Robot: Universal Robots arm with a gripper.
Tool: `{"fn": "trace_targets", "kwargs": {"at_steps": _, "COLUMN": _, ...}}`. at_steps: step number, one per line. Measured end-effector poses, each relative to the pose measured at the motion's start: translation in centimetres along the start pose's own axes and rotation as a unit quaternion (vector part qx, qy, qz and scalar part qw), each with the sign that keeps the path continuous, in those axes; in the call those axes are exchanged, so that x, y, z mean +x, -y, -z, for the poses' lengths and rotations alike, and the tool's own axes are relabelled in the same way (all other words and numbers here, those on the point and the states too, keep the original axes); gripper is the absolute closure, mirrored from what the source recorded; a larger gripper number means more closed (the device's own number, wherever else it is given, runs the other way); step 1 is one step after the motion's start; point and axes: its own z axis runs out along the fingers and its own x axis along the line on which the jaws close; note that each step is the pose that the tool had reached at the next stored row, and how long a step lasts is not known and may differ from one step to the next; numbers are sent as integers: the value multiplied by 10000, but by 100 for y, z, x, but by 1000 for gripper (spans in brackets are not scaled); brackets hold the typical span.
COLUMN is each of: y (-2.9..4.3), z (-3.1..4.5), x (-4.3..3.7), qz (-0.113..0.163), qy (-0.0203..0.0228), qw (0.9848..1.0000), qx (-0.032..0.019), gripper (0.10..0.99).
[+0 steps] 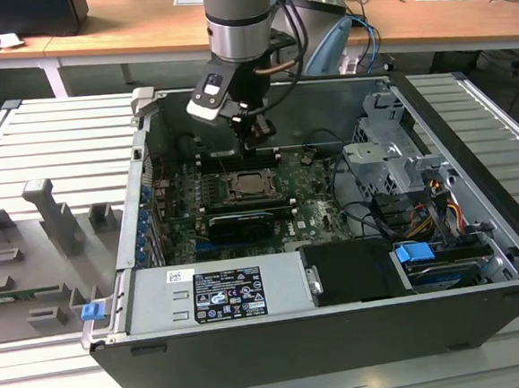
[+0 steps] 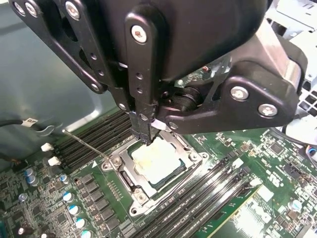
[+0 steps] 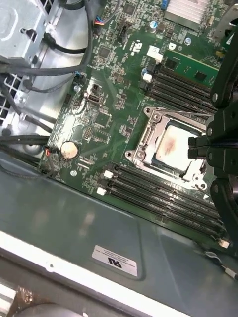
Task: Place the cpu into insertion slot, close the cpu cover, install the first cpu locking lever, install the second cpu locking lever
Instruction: 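Install the first cpu locking lever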
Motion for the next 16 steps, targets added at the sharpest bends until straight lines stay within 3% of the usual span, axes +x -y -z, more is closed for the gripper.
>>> {"fn": "trace_targets", "kwargs": {"at_steps": 5, "y": 0, "z": 0, "x": 0, "qz": 300, "qy": -18, "qw": 9995, "qx": 4, "gripper": 980}}
{"fn": "trace_targets", "kwargs": {"at_steps": 9, "y": 0, "z": 0, "x": 0, "qz": 677, "qy": -41, "qw": 9977, "qx": 9, "gripper": 980}}
{"fn": "trace_targets", "kwargs": {"at_steps": 16, "y": 0, "z": 0, "x": 0, "qz": 967, "qy": -58, "qw": 9953, "qx": 12, "gripper": 980}}
